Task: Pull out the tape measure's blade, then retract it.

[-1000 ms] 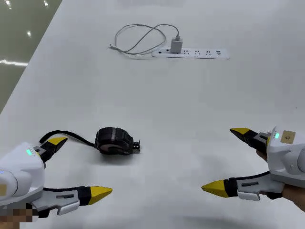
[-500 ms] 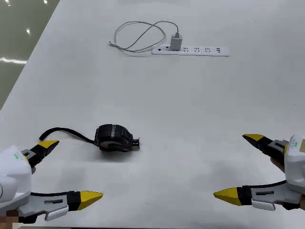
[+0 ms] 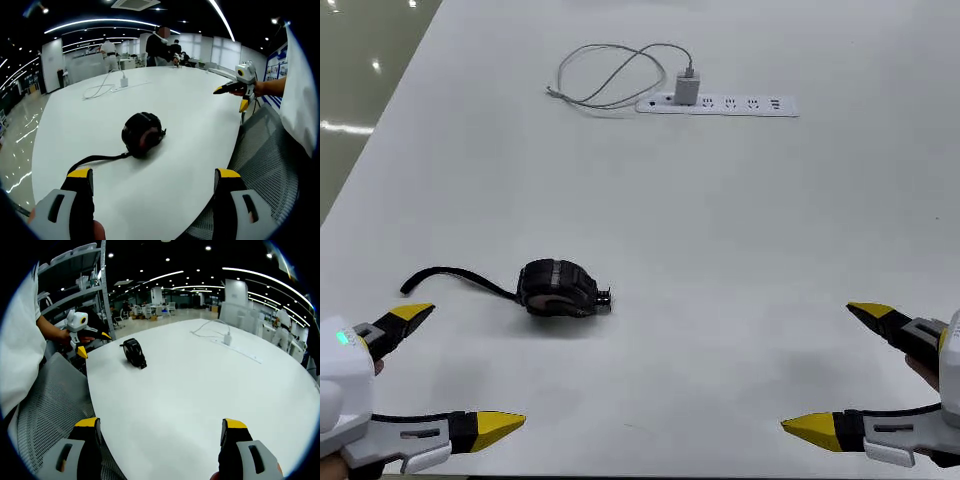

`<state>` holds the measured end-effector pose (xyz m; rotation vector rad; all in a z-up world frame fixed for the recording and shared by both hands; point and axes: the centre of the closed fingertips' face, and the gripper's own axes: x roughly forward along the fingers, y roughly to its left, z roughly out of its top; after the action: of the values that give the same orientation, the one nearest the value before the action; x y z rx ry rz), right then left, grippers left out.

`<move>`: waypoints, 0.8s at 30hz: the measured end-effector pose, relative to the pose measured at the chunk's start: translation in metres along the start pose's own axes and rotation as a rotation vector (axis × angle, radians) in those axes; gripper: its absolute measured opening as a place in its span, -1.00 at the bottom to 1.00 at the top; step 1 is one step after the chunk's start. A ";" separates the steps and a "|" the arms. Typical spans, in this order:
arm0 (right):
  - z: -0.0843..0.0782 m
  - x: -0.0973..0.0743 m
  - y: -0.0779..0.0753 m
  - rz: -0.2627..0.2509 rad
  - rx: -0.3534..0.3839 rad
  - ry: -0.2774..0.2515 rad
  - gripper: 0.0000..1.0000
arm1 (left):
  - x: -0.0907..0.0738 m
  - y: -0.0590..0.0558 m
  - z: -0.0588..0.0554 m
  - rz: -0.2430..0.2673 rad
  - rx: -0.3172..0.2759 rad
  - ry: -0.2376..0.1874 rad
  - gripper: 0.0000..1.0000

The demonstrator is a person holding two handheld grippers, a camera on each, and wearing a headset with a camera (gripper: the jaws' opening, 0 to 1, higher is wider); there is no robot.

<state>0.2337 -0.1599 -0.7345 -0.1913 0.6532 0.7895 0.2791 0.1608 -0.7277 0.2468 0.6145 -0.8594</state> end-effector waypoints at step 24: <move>0.001 -0.002 0.002 0.003 0.005 -0.001 0.98 | 0.001 -0.001 0.007 0.007 0.018 -0.020 0.88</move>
<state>0.2317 -0.1588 -0.7320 -0.1854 0.6547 0.7911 0.2815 0.1560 -0.7229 0.2559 0.5874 -0.8600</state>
